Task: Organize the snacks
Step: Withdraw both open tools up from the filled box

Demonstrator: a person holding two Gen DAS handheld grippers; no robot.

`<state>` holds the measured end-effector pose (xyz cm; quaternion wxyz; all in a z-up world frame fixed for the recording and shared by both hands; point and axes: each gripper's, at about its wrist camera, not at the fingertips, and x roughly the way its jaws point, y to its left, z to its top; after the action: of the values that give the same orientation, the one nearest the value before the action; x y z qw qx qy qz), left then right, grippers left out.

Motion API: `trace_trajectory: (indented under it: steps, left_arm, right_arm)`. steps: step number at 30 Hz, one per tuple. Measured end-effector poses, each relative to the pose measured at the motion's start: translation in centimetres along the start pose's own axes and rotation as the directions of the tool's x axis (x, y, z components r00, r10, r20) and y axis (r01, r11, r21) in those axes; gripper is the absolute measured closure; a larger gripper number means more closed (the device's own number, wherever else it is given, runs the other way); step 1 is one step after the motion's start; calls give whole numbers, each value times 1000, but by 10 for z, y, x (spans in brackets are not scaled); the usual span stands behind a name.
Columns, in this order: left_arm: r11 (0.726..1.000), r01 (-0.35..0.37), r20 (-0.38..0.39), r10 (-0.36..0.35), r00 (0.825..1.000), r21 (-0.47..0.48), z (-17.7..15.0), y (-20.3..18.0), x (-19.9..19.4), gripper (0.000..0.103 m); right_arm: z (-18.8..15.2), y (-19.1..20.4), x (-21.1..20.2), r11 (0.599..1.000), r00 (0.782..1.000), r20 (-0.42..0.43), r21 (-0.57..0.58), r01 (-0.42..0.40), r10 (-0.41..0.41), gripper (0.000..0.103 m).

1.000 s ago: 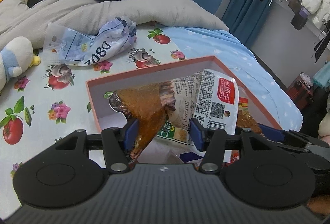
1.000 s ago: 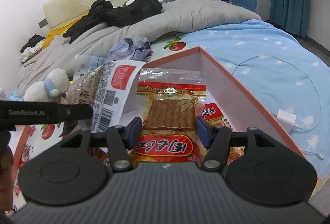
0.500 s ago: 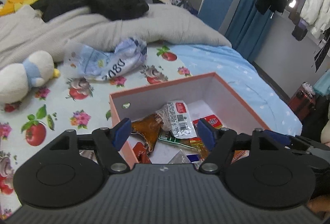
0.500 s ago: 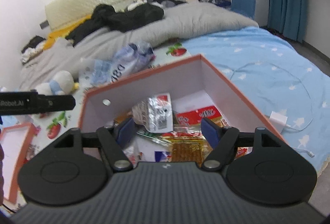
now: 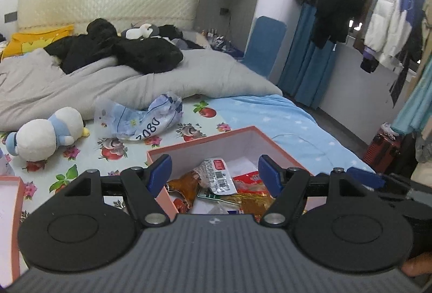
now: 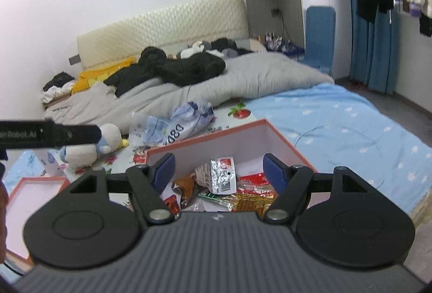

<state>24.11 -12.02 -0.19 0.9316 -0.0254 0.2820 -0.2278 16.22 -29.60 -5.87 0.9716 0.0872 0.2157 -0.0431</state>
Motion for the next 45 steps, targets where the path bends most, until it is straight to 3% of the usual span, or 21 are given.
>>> trace_trajectory:
  steps: [6,16,32,45]
  left_arm:
    - [1000,10,30,-10,1000,17,-15,-6,-40,28]
    - [999,20,37,-21,999,41,-34,-13,-78,28]
    - [998,24,-30,-22,999,52,-81,-21,-72,27]
    - [999,21,-77,-18,997,30,-94,-16,-59,27]
  right_arm:
    - [-9,7,-34,1000,999,50,-7,12,-12,30]
    - [-28,10,-58,998,998,27,30,59,-60,30]
    - [-69,10,-65,993,994,-18,33,112,-111,30]
    - [-79,9,-63,993,993,-51,36,111,-109,30]
